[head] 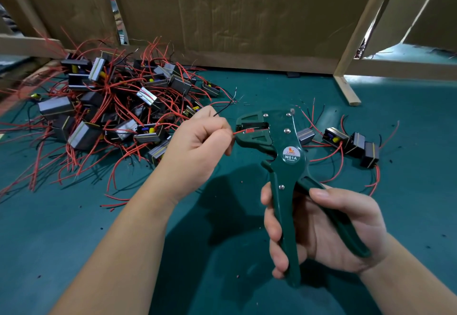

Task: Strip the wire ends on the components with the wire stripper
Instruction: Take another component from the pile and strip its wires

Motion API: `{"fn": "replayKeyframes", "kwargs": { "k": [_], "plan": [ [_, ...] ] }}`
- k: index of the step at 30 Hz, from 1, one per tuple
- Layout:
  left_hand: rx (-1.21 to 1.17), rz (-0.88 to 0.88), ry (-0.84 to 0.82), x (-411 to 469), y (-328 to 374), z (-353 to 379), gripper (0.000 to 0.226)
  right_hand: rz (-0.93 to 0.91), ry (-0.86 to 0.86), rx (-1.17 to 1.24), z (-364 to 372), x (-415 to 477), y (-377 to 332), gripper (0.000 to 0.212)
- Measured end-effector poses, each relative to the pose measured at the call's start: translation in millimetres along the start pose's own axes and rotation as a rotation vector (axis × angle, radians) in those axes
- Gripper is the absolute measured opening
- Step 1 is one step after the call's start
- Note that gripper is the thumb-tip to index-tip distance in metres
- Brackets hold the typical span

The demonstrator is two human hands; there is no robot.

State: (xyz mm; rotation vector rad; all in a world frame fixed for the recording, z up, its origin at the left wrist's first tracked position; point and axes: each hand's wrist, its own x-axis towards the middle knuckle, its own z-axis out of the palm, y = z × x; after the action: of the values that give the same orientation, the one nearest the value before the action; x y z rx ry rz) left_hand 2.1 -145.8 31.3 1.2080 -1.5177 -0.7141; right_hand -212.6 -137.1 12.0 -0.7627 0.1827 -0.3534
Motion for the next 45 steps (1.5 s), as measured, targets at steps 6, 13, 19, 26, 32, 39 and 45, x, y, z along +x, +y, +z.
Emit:
{"fn": "replayKeyframes", "kwargs": {
  "k": [6, 13, 19, 26, 32, 39, 45],
  "plan": [
    [0.013, 0.009, 0.025, 0, -3, 2, 0.026, -0.014, 0.048, -0.024, 0, 1, 3, 0.038],
    [-0.051, -0.001, 0.024, 1, -1, 1, 0.032, -0.008, 0.033, -0.023, 0, 0, 1, 0.041],
    [-0.094, -0.021, 0.018, 1, 2, 2, 0.034, 0.002, 0.025, -0.038, 0, 0, 1, 0.038],
    [-0.176, -0.023, -0.018, 0, 0, 1, 0.029, 0.013, -0.011, -0.020, 1, -1, 0, 0.039],
    [-0.254, 0.015, -0.065, 1, -4, 0, 0.024, 0.024, -0.027, -0.014, 2, -1, 0, 0.037],
    [-0.241, -0.027, -0.015, 2, -8, 4, 0.025, -0.035, 0.029, 0.043, 3, 4, 8, 0.029],
    [-0.017, -0.242, -0.071, 4, -15, 6, 0.029, -0.200, 0.462, -0.004, 12, 15, 17, 0.033]
  ]
}}
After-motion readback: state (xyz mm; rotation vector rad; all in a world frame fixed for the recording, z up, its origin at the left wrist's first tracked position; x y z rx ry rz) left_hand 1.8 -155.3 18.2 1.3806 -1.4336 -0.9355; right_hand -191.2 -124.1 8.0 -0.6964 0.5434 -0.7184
